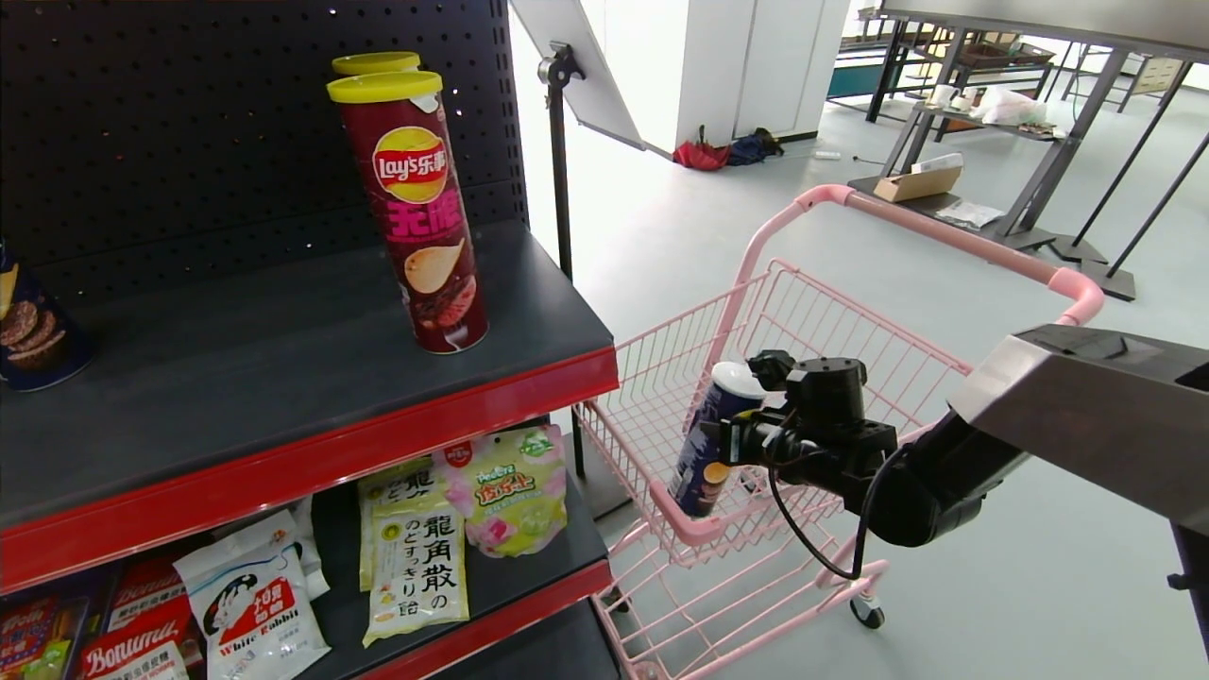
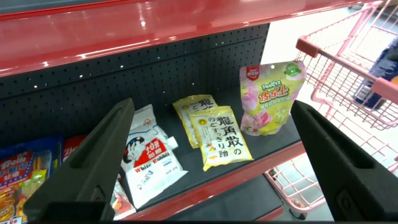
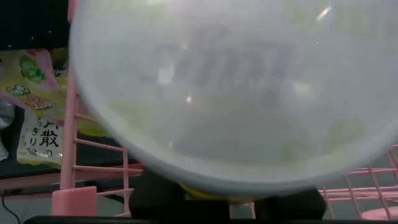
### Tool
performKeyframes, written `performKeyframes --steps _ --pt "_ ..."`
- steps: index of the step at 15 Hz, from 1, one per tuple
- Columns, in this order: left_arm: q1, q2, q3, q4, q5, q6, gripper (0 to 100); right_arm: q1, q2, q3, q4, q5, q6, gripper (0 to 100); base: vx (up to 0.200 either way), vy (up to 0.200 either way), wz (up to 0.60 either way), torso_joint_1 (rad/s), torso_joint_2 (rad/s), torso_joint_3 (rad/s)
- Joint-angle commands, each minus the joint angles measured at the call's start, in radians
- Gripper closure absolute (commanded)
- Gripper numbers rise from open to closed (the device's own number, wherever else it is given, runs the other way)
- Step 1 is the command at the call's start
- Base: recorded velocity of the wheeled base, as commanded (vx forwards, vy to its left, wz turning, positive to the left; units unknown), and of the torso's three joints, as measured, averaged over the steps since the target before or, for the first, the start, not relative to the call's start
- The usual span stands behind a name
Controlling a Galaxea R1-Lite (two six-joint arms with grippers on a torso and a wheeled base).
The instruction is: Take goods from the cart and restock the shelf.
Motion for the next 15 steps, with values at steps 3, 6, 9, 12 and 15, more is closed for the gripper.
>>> performKeyframes --steps 3,6,9,12,15 --pt "0.001 0.000 0.000 0.000 0.000 0.000 0 -0.010 -0.179 -0.147 0.121 -0.023 -0.097 100 0.000 0.000 0.00 0.000 0.00 0.000" --pt "0.001 0.000 0.000 0.000 0.000 -0.001 0 -0.031 -0.412 -0.330 0.474 -0.057 -0.155 100 0.000 0.000 0.00 0.000 0.00 0.000" --pt "0.001 0.000 0.000 0.000 0.000 -0.001 0 -0.028 -0.712 -0.259 0.691 -0.319 -0.259 100 0.000 0.000 0.00 0.000 0.00 0.000" --pt "0.001 0.000 0.000 0.000 0.000 -0.001 0 0.010 -1.058 0.002 0.735 -0.379 -0.295 100 0.000 0.000 0.00 0.000 0.00 0.000" --pt "0.001 0.000 0.000 0.000 -0.001 -0.001 0 -0.039 -1.337 0.278 0.737 -0.390 -0.327 100 0.000 0.000 0.00 0.000 0.00 0.000"
